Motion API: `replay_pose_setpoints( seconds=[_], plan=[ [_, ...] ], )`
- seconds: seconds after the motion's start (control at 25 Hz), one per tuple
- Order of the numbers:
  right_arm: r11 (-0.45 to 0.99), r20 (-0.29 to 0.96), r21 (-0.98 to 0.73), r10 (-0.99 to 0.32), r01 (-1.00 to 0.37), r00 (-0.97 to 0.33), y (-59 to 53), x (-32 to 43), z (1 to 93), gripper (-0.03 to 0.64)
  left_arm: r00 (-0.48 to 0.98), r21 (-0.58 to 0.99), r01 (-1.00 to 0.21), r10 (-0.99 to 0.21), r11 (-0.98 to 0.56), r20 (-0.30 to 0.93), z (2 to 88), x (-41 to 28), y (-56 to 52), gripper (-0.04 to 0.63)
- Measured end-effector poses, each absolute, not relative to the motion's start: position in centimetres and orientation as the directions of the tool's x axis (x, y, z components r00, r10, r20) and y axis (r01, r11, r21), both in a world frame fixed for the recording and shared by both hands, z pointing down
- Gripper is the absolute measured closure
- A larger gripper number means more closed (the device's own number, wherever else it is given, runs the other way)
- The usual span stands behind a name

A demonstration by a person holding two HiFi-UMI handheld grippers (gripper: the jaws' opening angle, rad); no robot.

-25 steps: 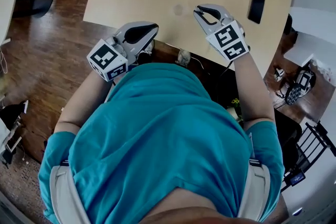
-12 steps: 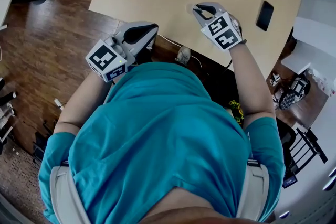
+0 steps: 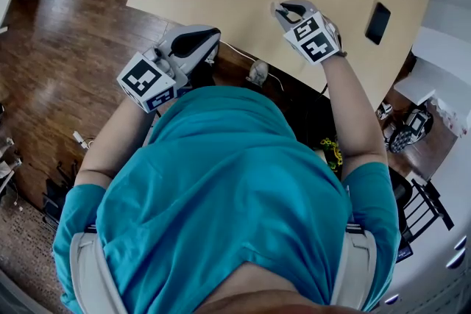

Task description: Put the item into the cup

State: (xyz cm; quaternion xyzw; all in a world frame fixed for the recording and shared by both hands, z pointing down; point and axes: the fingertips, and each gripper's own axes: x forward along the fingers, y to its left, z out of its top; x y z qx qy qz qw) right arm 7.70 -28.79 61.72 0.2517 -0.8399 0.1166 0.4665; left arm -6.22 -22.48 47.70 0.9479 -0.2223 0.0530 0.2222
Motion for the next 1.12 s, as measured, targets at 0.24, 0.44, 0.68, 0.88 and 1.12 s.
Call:
replay_pose_setpoints(
  seconds=[0.24, 0.44, 0.68, 0.88, 1.12],
  plan=[
    [0.847, 0.848, 0.029, -0.301, -0.53, -0.436, -29.2, 7.6, 62.2, 0.528, 0.89, 0.401, -0.455, -0.41, -0.795, 0.198, 47.9, -6.7, -22.9, 0.591],
    [0.847, 0.846, 0.023, -0.3, -0.532, -0.441, -29.4, 7.6, 61.9, 0.517, 0.888, 0.403, -0.459, -0.416, -0.792, 0.195, 47.8, -6.7, -23.1, 0.591],
    [0.843, 0.833, 0.015, -0.308, -0.537, -0.46, -29.1, 7.6, 60.8, 0.506, 0.891, 0.406, -0.455, -0.412, -0.793, 0.193, 47.7, -6.5, -23.2, 0.591],
    [0.851, 0.837, 0.004, -0.291, -0.526, -0.464, -28.4, 7.8, 60.3, 0.506, 0.891, 0.404, -0.453, -0.411, -0.794, 0.193, 47.6, -6.2, -23.3, 0.591],
    [0.85, 0.833, 0.001, -0.292, -0.526, -0.469, -28.6, 7.7, 59.7, 0.473, 0.895, 0.404, -0.446, -0.402, -0.799, 0.192, 47.5, -5.8, -23.5, 0.591]
  ],
)
